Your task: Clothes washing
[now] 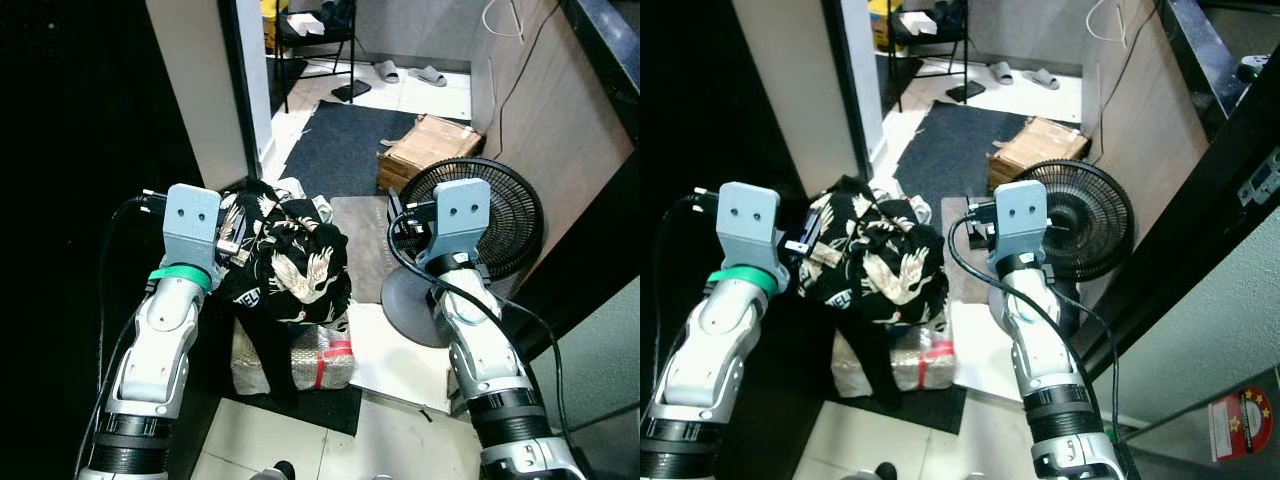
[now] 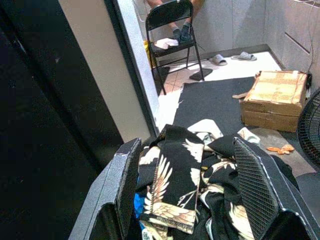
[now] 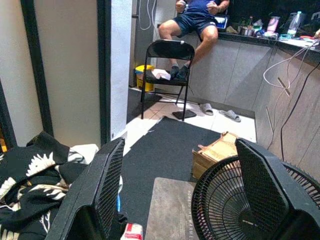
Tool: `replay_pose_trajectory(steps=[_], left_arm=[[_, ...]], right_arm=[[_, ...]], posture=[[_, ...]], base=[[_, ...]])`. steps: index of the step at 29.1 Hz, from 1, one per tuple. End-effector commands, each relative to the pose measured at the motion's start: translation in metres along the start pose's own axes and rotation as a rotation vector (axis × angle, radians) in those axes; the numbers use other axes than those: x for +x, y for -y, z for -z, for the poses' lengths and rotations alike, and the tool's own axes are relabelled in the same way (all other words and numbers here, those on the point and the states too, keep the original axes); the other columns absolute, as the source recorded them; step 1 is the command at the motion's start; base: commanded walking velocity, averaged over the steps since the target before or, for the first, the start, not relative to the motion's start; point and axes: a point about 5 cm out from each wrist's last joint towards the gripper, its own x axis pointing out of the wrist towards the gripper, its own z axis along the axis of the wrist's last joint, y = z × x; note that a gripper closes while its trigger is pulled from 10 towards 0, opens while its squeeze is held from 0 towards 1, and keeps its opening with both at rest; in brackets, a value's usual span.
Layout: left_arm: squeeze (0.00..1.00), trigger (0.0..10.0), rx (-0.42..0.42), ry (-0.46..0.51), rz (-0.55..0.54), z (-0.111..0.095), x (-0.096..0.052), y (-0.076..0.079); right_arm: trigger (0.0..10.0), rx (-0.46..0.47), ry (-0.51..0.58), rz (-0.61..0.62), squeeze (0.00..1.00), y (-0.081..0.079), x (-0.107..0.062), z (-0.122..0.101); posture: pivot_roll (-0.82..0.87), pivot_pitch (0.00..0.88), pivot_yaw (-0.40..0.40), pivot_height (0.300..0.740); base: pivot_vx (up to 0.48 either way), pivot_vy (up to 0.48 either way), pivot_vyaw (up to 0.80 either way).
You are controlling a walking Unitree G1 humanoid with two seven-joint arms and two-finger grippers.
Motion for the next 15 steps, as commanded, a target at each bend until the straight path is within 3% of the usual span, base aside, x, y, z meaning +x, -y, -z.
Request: replay_pose_trajectory(steps=[1, 11, 15], left_arm=[[0.00, 10.0, -0.001, -0.015, -0.002, 0.0050, -0.0005, 0.0004], [0.00, 10.0, 0.011, -0.032, -0.011, 0.0075, -0.0010, 0.0001], [0.00, 10.0, 0.011, -0.034, -0.012, 0.0078, -0.0010, 0.0001]], right_arm=[[10.0, -0.001, -0.013, -0.002, 0.00, 0.0005, -0.0008, 0.0029], [10.0, -0.035, -0.025, 0.000, 0.00, 0.0002, -0.0002, 0.0044], [10.0, -0.055, -0.030, -0.002, 0.00, -0.0002, -0.0002, 0.0058]], posture=[[0.02, 0.000, 0.043, 0.740], [0.02, 0.005, 0.040, 0.740], [0.02, 0.008, 0.040, 0.740]], base=[[0.000, 0.000, 0.00], [0.000, 0.000, 0.00], [0.000, 0.000, 0.75]])
